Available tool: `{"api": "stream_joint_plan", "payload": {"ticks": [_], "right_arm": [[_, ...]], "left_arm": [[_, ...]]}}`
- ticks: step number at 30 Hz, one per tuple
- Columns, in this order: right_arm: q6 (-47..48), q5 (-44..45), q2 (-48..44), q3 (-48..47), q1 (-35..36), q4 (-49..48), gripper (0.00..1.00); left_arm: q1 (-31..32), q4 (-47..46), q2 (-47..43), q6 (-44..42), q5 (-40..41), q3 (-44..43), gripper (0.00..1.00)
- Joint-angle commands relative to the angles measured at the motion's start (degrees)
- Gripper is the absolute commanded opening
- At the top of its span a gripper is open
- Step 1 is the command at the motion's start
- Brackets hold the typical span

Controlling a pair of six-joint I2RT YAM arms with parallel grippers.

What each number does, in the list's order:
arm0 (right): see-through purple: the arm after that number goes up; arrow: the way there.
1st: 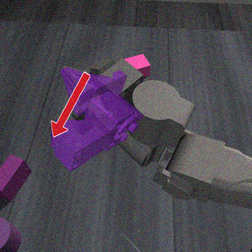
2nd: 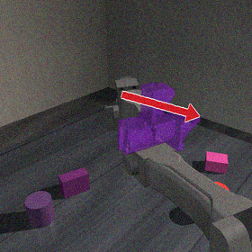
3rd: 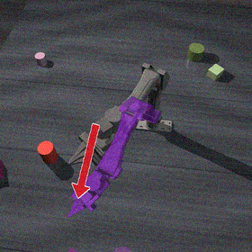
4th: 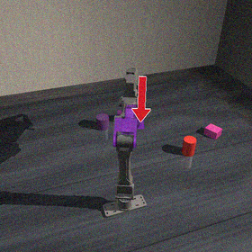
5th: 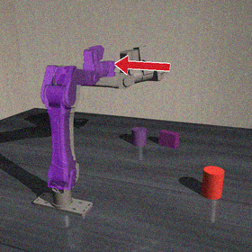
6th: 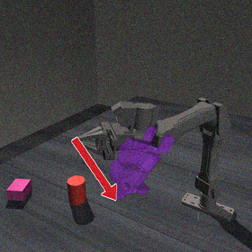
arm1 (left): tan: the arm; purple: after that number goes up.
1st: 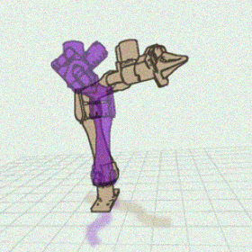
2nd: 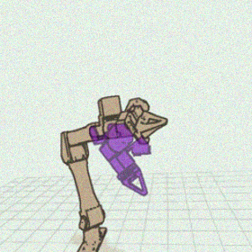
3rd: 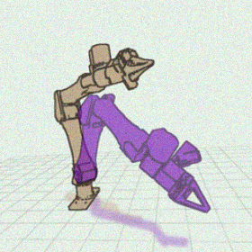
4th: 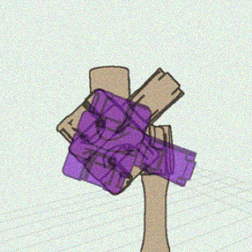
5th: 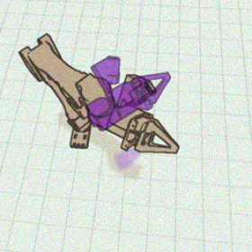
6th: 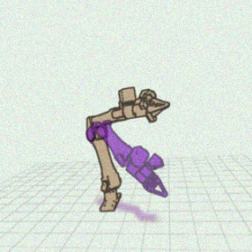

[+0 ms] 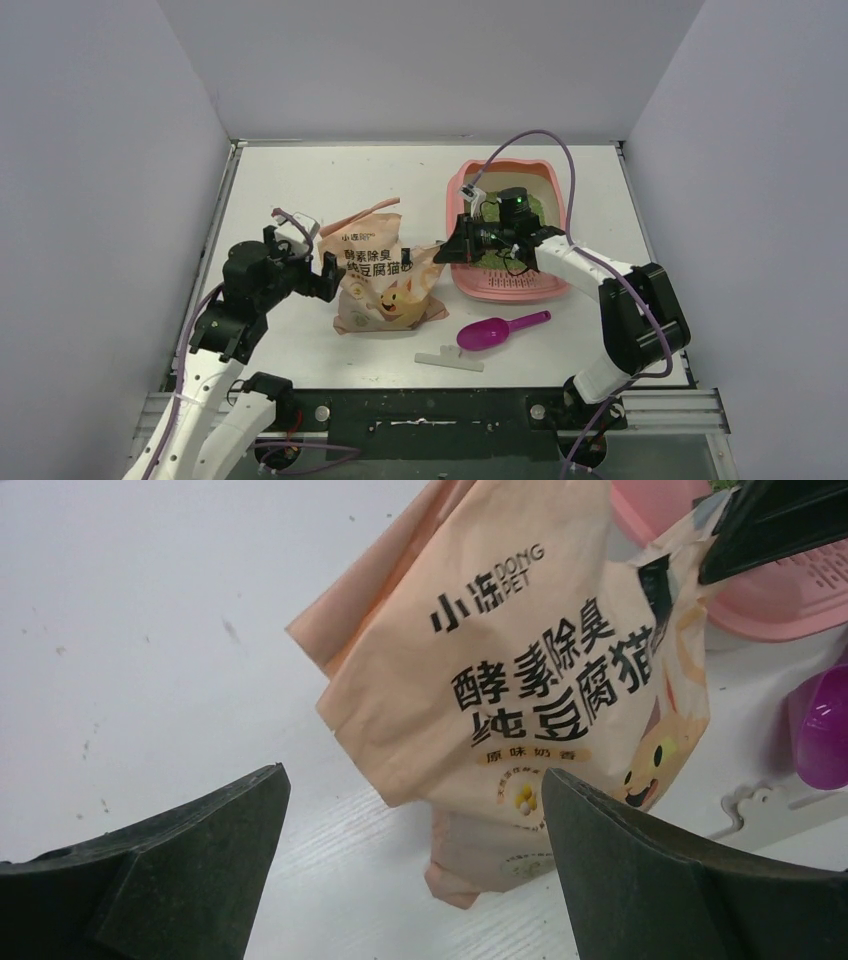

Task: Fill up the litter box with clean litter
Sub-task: Close the cat litter bag at the center of the board.

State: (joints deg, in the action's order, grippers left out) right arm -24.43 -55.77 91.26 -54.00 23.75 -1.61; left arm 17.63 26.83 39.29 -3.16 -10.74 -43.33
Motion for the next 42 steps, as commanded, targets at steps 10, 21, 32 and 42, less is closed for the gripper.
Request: {"api": "stream_joint_plan", "payload": {"ticks": [10, 21, 32, 42], "right_arm": [[4.44, 0.86, -3.62, -0.8, -0.13, 0.41, 0.01], [6.31, 2.75, -4.11, -1.28, -0.14, 2.56, 0.0], [4.4, 24.07, -14.28, 9.98, 2.95, -13.49, 0.0], [-5.15, 33.24, -16.34, 17.23, 1.69, -22.58, 0.0]], "left_arm": [[-12.72, -7.81, 7.84, 8.73, -21.06, 3.91, 0.93], [-19.34, -24.65, 14.57, 13.14, -39.2, 9.02, 0.37], [-9.64, -22.24, 9.54, 0.55, -17.33, 9.42, 0.0], [-5.79, -22.01, -0.26, -5.09, -2.99, 13.02, 0.0]]}}
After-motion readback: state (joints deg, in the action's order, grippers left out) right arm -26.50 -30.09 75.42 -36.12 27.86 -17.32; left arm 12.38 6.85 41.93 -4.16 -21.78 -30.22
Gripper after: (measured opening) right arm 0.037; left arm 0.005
